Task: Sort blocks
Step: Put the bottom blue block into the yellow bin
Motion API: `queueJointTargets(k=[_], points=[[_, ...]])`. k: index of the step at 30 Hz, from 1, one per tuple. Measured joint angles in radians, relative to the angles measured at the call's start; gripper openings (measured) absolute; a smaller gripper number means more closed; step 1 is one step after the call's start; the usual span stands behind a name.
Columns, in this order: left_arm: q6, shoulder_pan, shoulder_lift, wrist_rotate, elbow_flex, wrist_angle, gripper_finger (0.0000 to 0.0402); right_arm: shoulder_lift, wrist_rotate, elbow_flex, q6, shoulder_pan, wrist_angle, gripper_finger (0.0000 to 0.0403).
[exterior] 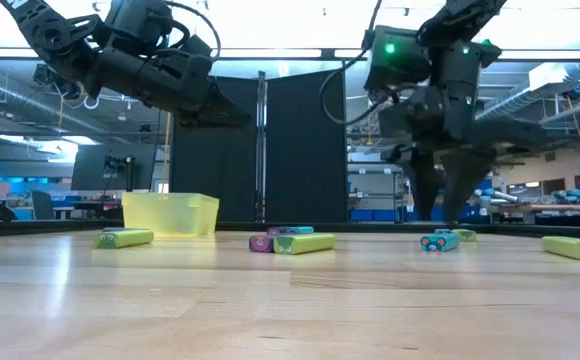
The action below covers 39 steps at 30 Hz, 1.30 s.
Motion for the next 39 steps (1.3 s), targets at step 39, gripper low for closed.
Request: queueJointTargets(k=[39], points=[[0.006,-0.041,0.036,0.149,0.273,-0.490,0.0163,-0.019,0.092,0.107,0.161,-0.091,0.196,0.0108]])
